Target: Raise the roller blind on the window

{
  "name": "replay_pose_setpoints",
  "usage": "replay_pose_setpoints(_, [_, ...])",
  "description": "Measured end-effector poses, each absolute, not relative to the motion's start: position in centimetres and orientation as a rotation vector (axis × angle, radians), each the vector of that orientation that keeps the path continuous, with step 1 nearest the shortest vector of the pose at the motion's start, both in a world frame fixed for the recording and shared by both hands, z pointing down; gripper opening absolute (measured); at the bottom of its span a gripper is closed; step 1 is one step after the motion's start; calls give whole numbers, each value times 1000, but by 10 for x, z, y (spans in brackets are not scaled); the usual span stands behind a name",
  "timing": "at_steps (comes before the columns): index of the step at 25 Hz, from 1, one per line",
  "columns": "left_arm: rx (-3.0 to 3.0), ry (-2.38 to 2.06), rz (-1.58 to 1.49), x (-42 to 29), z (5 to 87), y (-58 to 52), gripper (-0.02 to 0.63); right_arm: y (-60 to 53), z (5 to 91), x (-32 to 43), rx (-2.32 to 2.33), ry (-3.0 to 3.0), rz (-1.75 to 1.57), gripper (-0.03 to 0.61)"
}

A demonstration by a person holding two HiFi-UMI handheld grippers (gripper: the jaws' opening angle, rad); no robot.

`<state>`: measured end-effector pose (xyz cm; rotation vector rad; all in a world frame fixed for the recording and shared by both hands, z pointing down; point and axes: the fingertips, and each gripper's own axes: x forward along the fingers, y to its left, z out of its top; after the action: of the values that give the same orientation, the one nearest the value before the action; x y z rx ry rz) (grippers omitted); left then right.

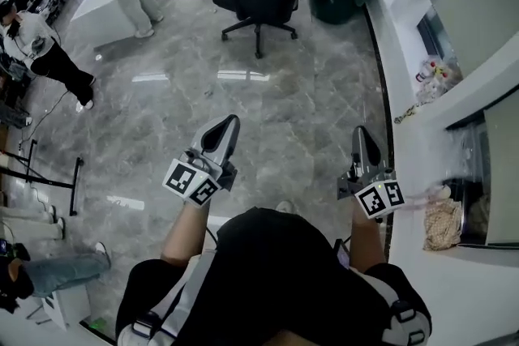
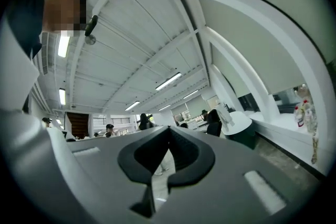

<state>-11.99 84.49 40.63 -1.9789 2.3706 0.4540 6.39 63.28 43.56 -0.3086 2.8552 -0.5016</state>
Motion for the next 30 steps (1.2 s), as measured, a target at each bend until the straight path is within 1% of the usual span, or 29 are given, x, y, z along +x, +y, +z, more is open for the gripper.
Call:
replay_pose_setpoints(8, [-2337, 2188, 427, -56, 425, 739, 1, 570, 455, 160, -688, 2739, -560, 2])
replay_pose_setpoints(14, [-2455, 2094, 416, -40, 430, 694, 2, 558, 470, 213, -858, 2660, -569, 2])
replay_pose_setpoints(18, [-2559, 1957, 442, -29, 430, 651, 2, 544, 466, 236, -997, 2620, -528, 2])
replay_pose_setpoints(23, [-2643, 1850, 466, -44, 431, 592, 1, 514, 454, 231, -1110, 2579, -462, 2])
replay_pose_setpoints(30, [-2641, 1803, 514, -116, 424, 536, 0, 466, 433, 155, -1060, 2566, -421, 2])
